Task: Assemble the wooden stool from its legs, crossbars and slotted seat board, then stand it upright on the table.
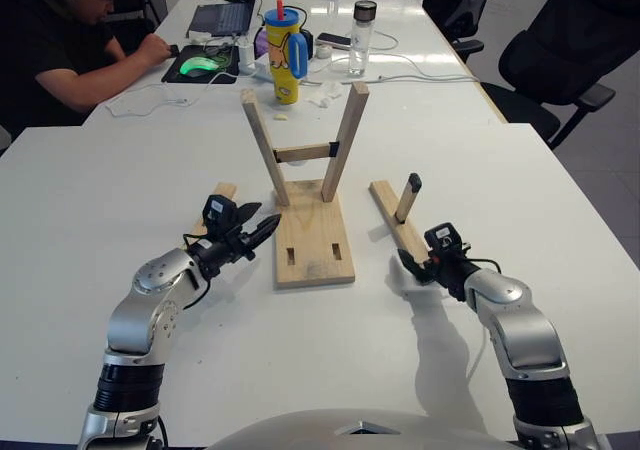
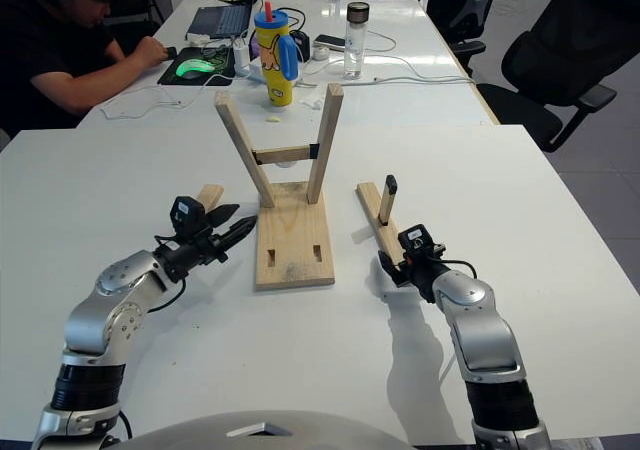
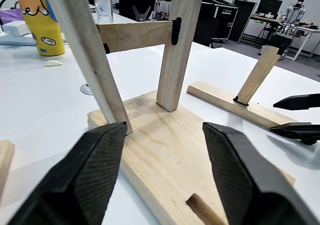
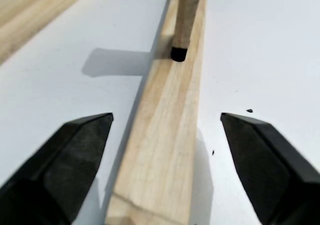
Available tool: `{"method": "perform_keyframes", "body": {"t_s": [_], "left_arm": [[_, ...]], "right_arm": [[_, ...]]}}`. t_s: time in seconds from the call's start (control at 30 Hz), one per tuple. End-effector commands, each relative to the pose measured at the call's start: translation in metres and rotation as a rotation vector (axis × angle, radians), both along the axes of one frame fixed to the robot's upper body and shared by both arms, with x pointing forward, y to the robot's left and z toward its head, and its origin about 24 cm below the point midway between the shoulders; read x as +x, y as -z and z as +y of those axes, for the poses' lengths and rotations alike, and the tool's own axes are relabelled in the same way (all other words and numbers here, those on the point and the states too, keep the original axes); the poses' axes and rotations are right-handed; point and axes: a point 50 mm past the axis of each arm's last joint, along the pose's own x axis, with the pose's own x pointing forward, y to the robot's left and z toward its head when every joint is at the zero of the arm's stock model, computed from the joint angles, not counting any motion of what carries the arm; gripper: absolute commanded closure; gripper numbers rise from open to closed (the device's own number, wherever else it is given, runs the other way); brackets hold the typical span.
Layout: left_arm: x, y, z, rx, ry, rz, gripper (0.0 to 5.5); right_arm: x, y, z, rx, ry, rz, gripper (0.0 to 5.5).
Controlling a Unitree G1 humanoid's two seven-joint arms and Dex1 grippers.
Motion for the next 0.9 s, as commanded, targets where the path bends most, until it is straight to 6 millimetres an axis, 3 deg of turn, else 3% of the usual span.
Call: {"method": "perform_keyframes", "body": {"t_s": [0.03, 0.17, 0.6, 0.77, 0.9], "left_arm": [[0.002, -0.004, -0.006, -0.001, 0.033, -0.006, 2.60], [0.003, -0.006, -0.006, 0.016, 0.052, -0.014, 2.60], [0.009, -0.016, -0.008, 0.036, 0.089, -0.068, 2.60], [0.012, -0.023, -0.010, -0.002, 0.094, -0.082, 2.60], [0.013, -0.030, -0.010, -0.054, 0.131, -0.082, 2.60]], "right_arm": [[0.013, 0.003, 0.001, -0.025, 0.004, 0.005, 1.20], [0.017, 0.010, -0.001, -0.006, 0.009, 0.052, 1.46], [0.013, 0.024, 0.008, 0.235, 0.083, 0.161, 3.46], [0.033, -0.013, 0.012, 0.405, 0.112, -0.096, 3.46], [0.046, -0.074, 0.020, 0.743, 0.095, -0.399, 3.46]]}}
